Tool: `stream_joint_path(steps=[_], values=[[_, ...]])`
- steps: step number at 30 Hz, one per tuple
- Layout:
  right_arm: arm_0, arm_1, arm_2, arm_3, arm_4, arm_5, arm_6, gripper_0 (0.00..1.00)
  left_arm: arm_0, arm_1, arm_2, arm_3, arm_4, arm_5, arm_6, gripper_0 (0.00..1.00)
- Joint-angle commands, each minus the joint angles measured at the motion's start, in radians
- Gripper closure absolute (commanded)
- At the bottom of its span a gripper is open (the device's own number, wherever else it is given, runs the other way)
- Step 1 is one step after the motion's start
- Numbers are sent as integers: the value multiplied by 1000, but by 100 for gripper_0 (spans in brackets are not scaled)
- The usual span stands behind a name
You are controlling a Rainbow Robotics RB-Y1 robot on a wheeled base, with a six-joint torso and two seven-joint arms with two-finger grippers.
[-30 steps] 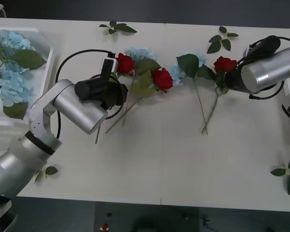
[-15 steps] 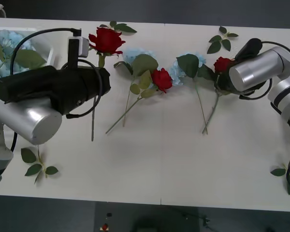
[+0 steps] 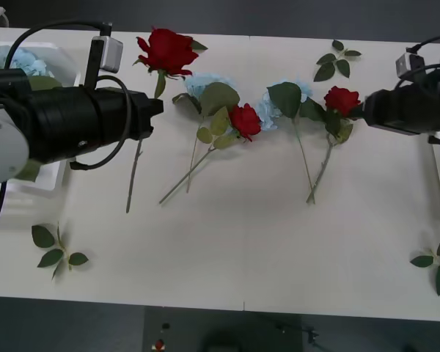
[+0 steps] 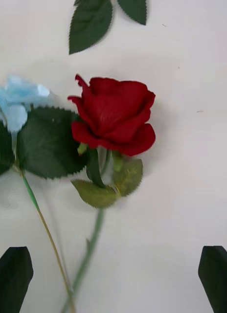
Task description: Put the red flowers into the right box and the blue flowers into the left box
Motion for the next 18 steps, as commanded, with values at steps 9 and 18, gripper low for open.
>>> stream_joint_path(steps=[9, 18], values=[[308, -58, -407, -237, -419, 110, 556, 0, -20, -15, 79, 257, 701, 57, -562, 100], [413, -58, -523, -230, -875, 177, 935, 0, -26, -71, -7, 302, 939, 40, -852, 100]])
